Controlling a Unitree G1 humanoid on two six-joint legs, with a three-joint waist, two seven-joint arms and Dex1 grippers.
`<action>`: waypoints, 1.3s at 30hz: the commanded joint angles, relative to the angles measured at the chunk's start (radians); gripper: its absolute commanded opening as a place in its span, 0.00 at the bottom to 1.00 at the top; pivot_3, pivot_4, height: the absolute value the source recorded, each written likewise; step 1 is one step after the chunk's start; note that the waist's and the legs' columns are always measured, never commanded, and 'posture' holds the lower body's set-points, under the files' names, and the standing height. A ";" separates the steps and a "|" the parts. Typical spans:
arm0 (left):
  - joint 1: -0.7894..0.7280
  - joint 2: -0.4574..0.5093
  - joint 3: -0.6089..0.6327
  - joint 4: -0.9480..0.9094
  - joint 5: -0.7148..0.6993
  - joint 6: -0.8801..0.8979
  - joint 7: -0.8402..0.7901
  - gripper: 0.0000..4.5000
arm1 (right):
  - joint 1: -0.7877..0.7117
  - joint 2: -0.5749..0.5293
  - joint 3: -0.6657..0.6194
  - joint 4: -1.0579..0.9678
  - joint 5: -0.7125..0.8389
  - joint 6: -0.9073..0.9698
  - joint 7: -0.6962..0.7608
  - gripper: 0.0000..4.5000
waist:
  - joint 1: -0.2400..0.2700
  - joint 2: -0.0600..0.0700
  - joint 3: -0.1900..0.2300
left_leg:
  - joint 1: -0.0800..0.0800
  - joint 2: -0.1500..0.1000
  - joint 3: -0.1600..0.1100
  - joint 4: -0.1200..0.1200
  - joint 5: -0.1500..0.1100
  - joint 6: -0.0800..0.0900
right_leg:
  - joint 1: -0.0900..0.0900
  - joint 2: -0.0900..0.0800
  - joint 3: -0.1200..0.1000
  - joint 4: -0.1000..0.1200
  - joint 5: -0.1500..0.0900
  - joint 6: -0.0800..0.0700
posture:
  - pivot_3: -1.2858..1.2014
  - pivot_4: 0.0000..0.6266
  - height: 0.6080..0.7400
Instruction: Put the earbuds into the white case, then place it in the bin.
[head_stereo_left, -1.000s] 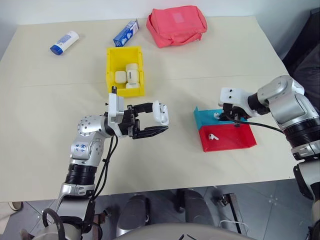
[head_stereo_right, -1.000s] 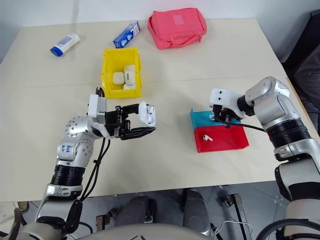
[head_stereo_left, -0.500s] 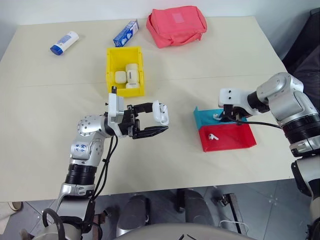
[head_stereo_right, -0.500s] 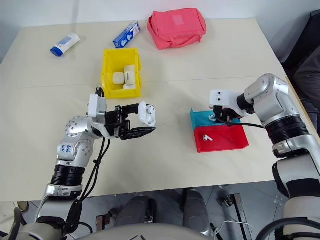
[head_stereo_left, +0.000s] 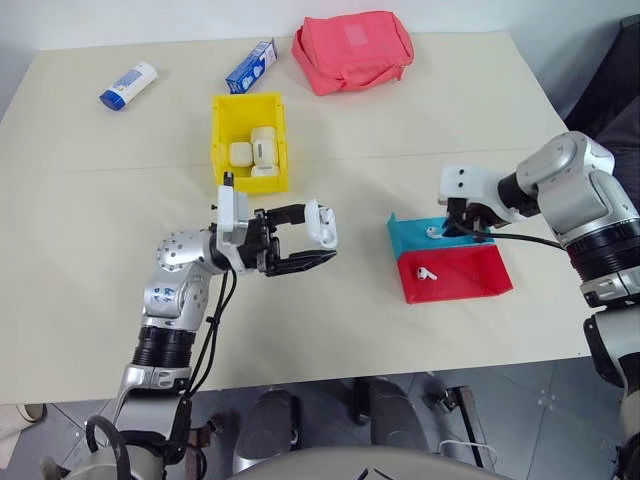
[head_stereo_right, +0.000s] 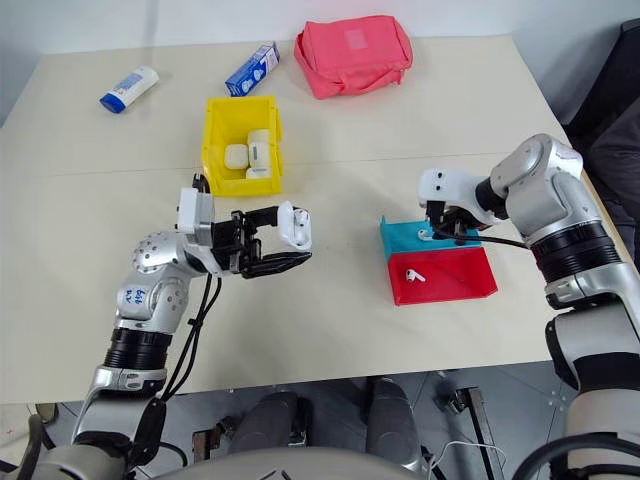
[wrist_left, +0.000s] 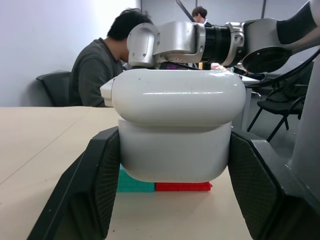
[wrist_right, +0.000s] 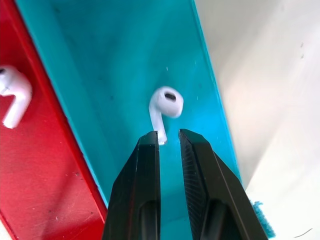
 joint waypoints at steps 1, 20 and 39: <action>-0.021 -0.011 -0.001 -0.003 -0.008 -0.024 0.001 0.62 | 0.004 -0.042 -0.053 -0.060 0.009 0.047 0.005 0.15 | 0.001 0.000 0.000 | 0.000 0.000 0.000 0.000 0.000 0.000 | 0.000 0.000 0.000 0.000 0.000 0.000 | 0.52 0.24 1.00; -0.061 -0.038 -0.009 0.067 -0.002 -0.064 -0.016 0.62 | 0.042 -0.030 -0.085 -0.370 0.084 0.678 -0.138 0.49 | 0.000 0.000 0.000 | -0.001 0.000 0.000 0.000 0.000 0.000 | -0.002 -0.001 0.000 0.002 -0.001 -0.001 | 0.52 0.24 1.00; -0.015 -0.016 -0.011 0.002 -0.013 -0.034 -0.009 0.62 | -0.002 0.087 -0.020 -0.225 0.191 0.765 -0.334 0.49 | -0.001 0.000 0.000 | -0.001 -0.001 0.000 0.000 0.000 0.000 | -0.003 -0.001 -0.001 0.003 -0.001 -0.002 | 0.52 0.24 1.00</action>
